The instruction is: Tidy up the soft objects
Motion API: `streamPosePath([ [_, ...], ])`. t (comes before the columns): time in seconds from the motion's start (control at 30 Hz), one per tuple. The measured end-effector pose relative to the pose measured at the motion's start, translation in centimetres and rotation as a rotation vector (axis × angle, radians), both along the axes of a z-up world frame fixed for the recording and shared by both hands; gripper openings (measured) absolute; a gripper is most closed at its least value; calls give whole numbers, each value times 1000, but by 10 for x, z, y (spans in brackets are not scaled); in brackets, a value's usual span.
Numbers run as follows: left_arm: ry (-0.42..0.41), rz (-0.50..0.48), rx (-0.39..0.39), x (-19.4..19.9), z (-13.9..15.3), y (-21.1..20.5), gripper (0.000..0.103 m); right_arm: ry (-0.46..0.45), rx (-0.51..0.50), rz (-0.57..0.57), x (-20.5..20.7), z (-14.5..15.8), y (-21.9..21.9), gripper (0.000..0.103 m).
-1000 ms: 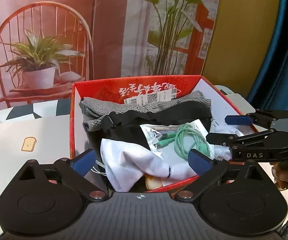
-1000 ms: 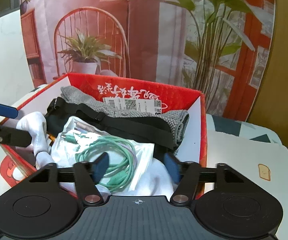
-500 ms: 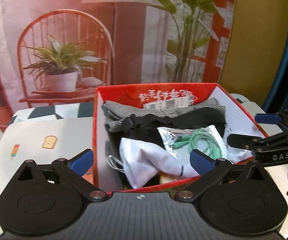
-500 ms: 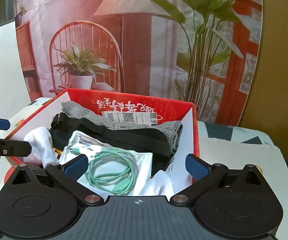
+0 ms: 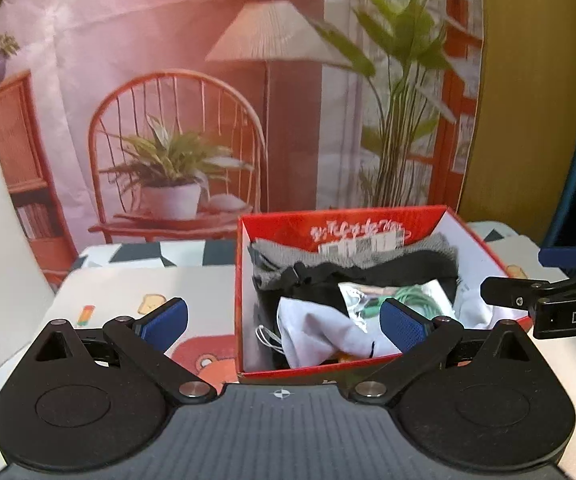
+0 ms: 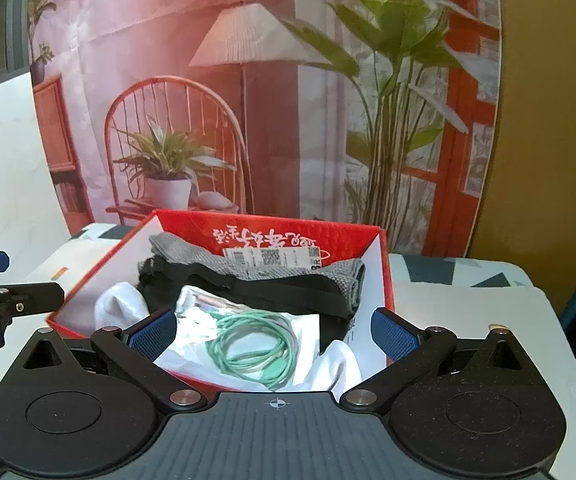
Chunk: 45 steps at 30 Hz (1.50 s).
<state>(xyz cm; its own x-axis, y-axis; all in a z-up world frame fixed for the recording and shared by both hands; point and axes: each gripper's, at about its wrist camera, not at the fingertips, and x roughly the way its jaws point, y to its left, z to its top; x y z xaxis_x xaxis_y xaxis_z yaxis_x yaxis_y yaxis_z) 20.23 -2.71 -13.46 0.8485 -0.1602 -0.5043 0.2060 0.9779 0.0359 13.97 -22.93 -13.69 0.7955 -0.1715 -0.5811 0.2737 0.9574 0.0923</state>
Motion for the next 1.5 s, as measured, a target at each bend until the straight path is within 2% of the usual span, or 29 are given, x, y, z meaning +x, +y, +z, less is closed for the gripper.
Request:
streamPosePath([
  [0.17,-22,-8,-30,-21,26,3,103,-1,55,18,-16,24,3,103],
  [0.3,-43,-6,-57,-39,51,6,103,-9,18,9,-30,50,10,103],
  [0.47,-156,28,-12,-72,89,2,103,-72,-28,-38,-54,94,20,103],
  [0.67,-250,14,-36,-116,133,-1,103,-167,-65,-68,-89,141,29,103],
  [0.8,-305,1,-39,-143,152,-5,103,-223,-102,-90,-115,167,36,103],
  [1.0,-348,8,-59,-170,168,-4,103,-294,-97,-115,-152,191,39,103],
  [1.1,-359,23,-64,-178,171,-2,103,-300,-100,-119,-163,197,40,103],
  [1.5,-353,45,-69,-179,170,1,103,-311,-118,-137,-175,204,43,103],
])
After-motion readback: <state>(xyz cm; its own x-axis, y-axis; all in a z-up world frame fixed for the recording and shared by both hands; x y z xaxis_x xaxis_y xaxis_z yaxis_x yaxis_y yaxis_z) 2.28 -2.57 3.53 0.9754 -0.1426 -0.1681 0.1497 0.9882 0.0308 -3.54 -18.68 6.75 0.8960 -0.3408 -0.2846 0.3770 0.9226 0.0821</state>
